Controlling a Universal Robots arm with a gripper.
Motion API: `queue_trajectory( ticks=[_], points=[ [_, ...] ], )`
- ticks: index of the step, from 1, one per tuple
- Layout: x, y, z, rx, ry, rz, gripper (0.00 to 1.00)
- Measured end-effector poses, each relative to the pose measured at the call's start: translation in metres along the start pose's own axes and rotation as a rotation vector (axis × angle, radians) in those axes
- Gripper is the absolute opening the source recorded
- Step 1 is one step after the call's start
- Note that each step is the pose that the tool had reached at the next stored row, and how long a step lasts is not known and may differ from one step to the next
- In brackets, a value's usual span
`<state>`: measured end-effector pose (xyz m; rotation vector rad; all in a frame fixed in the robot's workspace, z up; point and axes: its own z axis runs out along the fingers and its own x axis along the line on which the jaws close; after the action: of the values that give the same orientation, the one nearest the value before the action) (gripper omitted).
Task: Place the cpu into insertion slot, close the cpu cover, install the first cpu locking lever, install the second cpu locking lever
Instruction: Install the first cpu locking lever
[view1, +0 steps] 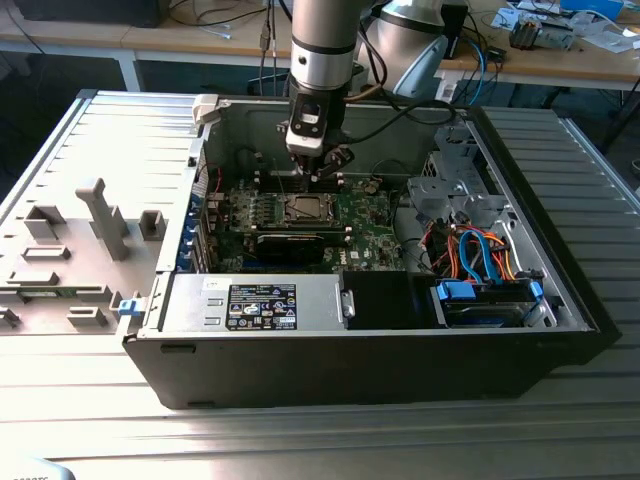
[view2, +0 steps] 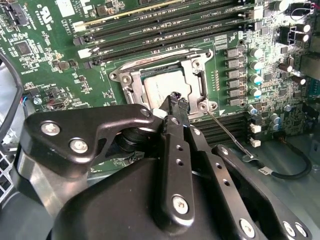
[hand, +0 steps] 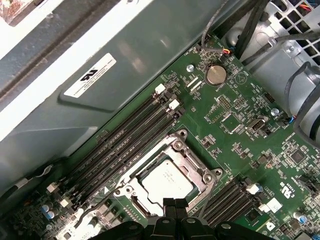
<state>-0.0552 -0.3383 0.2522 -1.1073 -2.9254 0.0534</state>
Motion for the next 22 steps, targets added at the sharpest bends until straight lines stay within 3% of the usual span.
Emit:
queue_trajectory(
  ticks=[22],
  points=[
    [0.0000,0.0000,0.0000,0.0000,-0.0041,-0.111,0.11]
  ],
)
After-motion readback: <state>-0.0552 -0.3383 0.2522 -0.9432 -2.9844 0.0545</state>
